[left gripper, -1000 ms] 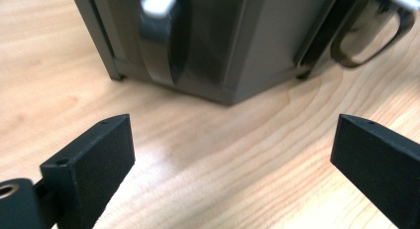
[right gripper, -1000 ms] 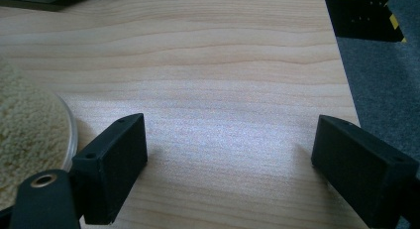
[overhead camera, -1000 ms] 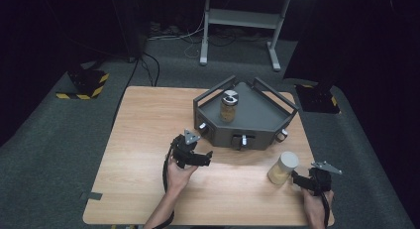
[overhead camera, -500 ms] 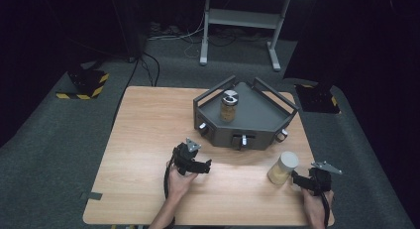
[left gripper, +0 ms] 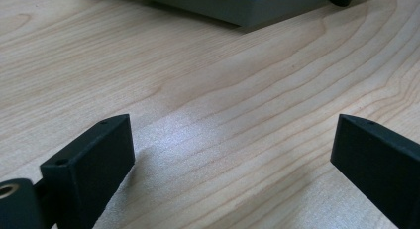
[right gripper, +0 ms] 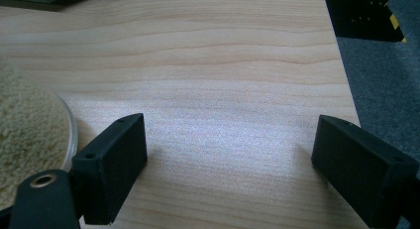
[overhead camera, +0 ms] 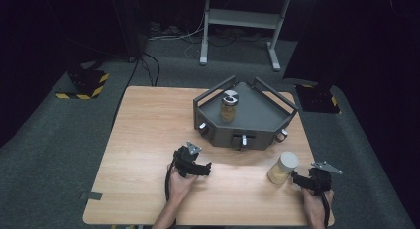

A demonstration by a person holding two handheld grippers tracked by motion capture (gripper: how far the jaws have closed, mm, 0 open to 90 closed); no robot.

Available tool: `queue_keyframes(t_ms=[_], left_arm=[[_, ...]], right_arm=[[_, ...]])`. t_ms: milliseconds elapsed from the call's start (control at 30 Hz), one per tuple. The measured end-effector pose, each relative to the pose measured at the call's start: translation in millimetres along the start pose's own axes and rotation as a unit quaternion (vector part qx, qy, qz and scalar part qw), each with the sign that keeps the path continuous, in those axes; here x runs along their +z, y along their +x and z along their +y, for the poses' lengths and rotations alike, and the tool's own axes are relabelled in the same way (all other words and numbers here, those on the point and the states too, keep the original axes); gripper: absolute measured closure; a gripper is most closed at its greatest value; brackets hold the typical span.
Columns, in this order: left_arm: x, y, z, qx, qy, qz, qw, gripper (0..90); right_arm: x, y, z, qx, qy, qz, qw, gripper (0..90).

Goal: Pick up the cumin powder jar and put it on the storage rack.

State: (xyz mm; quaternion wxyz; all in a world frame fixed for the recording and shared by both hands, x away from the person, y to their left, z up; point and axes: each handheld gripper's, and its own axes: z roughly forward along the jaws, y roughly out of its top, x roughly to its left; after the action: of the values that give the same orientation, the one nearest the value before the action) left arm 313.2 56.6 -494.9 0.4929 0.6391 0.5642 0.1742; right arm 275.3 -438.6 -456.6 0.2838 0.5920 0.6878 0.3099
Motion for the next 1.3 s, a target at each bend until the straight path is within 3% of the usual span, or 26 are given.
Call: queue_keyframes(t_ms=[700,833,1000,1300], left_arm=[[0.5,2.0,-3.9,-0.005,-0.003,-0.003,1.0000,1.2],[2.0,-3.0,-5.5,0.004,-0.004,0.005,1.0000,1.2],[4.9,-13.2,-7.2,0.037,0.004,0.024,0.9990,1.3],[4.9,-13.2,-7.4,0.036,0.003,0.024,0.9991,1.4]], right_arm=[[-0.1,0.1,0.1,0.001,0.000,0.000,1.0000,13.4],[0.0,0.1,0.0,0.001,0.000,0.000,1.0000,13.4],[-0.1,0.2,0.0,0.001,0.000,-0.001,1.0000,13.4],[0.0,0.1,0.0,0.001,0.000,-0.001,1.0000,13.4]])
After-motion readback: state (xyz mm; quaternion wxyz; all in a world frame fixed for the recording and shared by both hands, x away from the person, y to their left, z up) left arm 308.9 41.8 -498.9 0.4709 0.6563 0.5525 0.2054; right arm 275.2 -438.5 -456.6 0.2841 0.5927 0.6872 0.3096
